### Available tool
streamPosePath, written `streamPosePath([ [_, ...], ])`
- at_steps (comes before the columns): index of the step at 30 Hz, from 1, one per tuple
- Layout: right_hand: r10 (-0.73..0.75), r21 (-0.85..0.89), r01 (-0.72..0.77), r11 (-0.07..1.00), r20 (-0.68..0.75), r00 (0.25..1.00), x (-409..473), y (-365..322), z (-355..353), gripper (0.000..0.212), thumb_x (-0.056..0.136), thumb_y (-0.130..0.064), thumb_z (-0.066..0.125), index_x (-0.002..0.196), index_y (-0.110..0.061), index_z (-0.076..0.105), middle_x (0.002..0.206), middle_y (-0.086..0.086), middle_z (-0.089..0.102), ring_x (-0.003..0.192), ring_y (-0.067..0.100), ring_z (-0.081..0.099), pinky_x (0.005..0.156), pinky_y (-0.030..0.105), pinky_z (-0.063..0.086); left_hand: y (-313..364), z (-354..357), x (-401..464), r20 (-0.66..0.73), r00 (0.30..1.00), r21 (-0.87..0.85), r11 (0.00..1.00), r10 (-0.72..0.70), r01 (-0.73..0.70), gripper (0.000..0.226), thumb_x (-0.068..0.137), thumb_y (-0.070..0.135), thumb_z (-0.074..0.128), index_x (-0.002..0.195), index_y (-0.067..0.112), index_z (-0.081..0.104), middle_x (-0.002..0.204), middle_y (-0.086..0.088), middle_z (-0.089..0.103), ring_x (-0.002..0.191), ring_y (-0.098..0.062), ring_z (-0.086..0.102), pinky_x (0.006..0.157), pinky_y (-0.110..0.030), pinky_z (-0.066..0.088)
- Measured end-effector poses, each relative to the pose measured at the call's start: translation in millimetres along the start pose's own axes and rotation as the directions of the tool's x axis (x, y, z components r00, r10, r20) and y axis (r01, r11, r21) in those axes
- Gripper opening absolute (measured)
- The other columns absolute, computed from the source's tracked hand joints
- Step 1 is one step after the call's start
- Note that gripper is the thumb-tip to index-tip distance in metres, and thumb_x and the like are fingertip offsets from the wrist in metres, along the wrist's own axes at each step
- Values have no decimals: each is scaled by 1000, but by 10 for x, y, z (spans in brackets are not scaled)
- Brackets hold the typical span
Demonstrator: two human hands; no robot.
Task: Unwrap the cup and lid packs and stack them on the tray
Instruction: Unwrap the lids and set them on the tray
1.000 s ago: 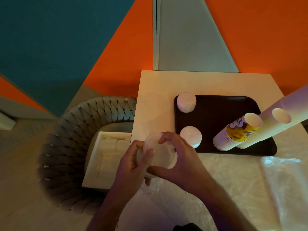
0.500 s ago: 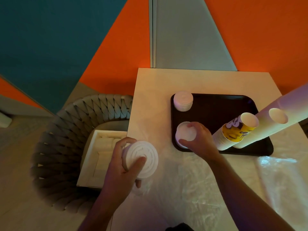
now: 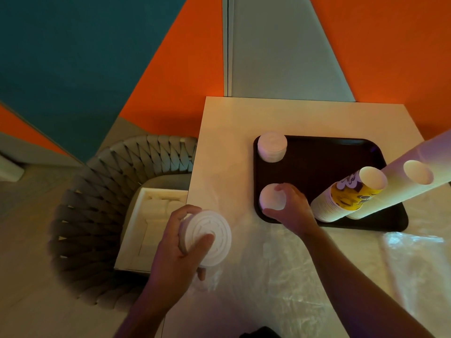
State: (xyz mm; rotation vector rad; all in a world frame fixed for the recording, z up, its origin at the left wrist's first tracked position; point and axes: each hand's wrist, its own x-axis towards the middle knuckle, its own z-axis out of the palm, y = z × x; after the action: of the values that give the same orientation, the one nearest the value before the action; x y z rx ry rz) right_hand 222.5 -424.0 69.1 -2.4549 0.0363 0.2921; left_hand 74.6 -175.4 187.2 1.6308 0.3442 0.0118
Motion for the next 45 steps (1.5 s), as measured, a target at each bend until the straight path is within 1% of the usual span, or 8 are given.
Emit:
streamPosePath([
  [8,6,29,-6,1000,4,1000,-47,20,12,78,68,-33,93,130,-19,49,147,3,49,128,29,50,90,32,42,2,12,31,9,1000,6,1000,-5,5,41,76,25,72,110,41,57,98,4,68,69,-32,68,39,-34,48],
  [15,14,-61,-23,998,-134,991,-197,-217,-148,86,64,-48,92,136,-28,50,162,-1,29,143,30,30,108,54,39,-18,14,47,16,1000,-3,1000,-14,14,44,77,25,72,115,42,59,99,1,67,66,-28,67,41,-34,49],
  [18,-88,136,113,984,-176,980,-387,-530,-288,51,80,-35,84,123,-27,60,133,-10,56,121,17,54,95,40,50,-10,30,54,30,1000,2,1000,6,-6,42,79,26,72,116,41,59,101,3,67,69,-26,68,42,-35,50],
  [21,-162,406,181,896,-79,984,-650,-923,-408,19,87,-19,78,100,-29,70,98,-16,70,88,6,67,73,19,53,31,57,53,46,999,24,999,25,-26,40,81,31,71,118,40,59,103,12,66,73,-26,69,43,-35,52],
  [27,-295,454,230,861,76,953,-954,-1245,-466,22,89,-17,76,110,-25,74,99,-17,70,85,-1,67,71,8,49,75,104,61,72,994,67,994,77,-82,38,88,28,71,120,42,57,110,21,61,89,-19,68,46,-34,55],
  [38,-269,499,168,850,136,953,-981,-1251,-523,15,89,-19,77,99,-27,70,91,-21,70,78,1,67,67,11,48,113,162,37,86,992,84,991,96,-103,50,88,15,72,126,40,52,111,26,59,93,-16,68,46,-32,56],
  [42,-256,558,122,821,167,952,-973,-1241,-531,17,87,-20,79,93,-27,66,88,-20,69,79,9,70,68,19,51,153,160,19,111,988,85,990,107,-116,47,88,16,71,123,40,52,111,29,59,93,-11,69,47,-32,57],
  [45,-244,611,70,788,206,948,-970,-1240,-529,19,86,-19,80,89,-31,65,101,-10,72,88,18,72,78,32,59,177,146,16,133,985,85,989,106,-118,43,88,18,71,121,40,54,110,27,60,94,-10,69,47,-33,58],
])
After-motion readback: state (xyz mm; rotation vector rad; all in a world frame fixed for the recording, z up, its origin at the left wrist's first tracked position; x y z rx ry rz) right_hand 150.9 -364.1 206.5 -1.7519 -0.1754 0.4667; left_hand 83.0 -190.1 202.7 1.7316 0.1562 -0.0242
